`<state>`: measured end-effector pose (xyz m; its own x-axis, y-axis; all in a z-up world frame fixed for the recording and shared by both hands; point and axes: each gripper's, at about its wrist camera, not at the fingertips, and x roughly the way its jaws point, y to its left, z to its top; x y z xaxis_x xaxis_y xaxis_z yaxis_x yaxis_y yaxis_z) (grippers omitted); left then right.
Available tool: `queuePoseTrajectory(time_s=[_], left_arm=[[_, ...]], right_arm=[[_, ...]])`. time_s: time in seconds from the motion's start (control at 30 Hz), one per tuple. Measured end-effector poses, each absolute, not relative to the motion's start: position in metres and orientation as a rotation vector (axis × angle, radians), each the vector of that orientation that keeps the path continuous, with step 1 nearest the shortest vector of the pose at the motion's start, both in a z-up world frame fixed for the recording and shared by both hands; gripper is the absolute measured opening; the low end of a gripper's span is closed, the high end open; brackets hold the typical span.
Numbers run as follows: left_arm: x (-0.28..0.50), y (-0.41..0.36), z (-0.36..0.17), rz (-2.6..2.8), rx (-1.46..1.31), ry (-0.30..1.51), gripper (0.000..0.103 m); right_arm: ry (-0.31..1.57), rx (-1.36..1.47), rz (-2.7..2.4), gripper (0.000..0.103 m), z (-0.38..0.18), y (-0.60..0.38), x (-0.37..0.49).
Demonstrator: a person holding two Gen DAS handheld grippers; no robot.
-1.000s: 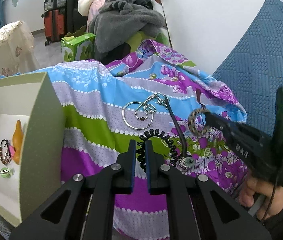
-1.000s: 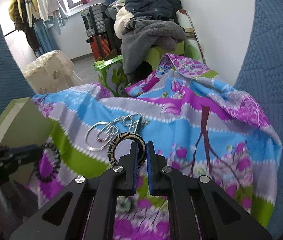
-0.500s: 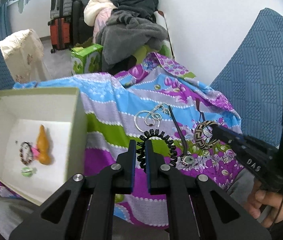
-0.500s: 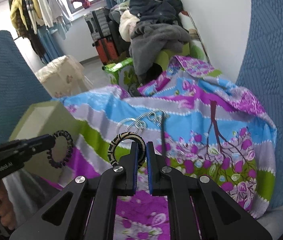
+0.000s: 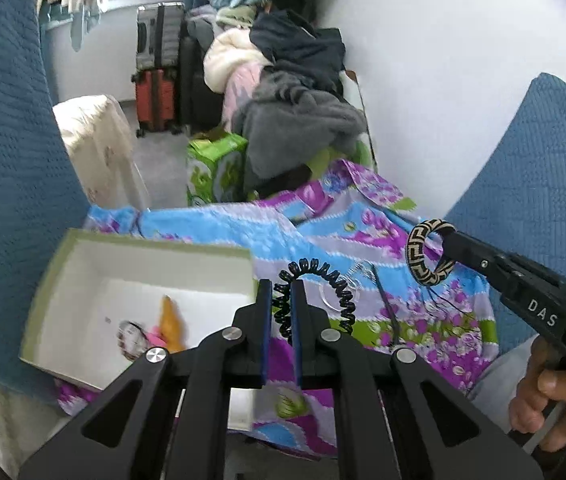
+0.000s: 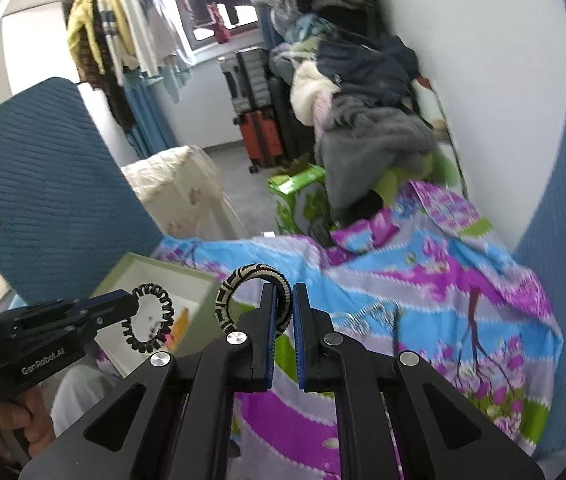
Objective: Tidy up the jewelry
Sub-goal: 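Lift and carry the black bracelet and black bangle over the white box with both tools, then open both tools to drop the bracelet and bangle into the box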
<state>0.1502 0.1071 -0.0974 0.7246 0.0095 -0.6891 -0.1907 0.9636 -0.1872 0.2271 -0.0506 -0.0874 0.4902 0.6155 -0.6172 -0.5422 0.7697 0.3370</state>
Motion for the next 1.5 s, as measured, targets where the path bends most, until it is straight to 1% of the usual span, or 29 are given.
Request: queuePoseTrajectory(time_s=[0.27, 0.5, 0.63, 1.07, 1.3, 1.5], left_arm=[[0.137, 0.146, -0.06, 0.154, -0.279, 0.661, 0.008], [0.127, 0.173, -0.057, 0.194, -0.286, 0.643, 0.008], [0.119, 0.192, -0.068, 0.228, -0.3, 0.663, 0.008], [0.108, 0.236, -0.132, 0.282, -0.39, 0.778, 0.008], [0.11, 0.241, -0.161, 0.276, -0.434, 0.84, 0.008], [0.111, 0.239, -0.167, 0.266, -0.446, 0.874, 0.008]], right_arm=[[0.733, 0.047, 0.767, 0.006, -0.054, -0.01, 0.226], [0.717, 0.04, 0.832, 0.006, -0.042, 0.034, 0.222], [0.743, 0.019, 0.869, 0.006, -0.051, 0.061, 0.217], [0.902, -0.1, 0.925, 0.006, -0.115, 0.12, 0.203], [0.973, -0.132, 0.926, 0.006, -0.145, 0.132, 0.199], [1.003, -0.136, 0.927, 0.007, -0.154, 0.136, 0.198]])
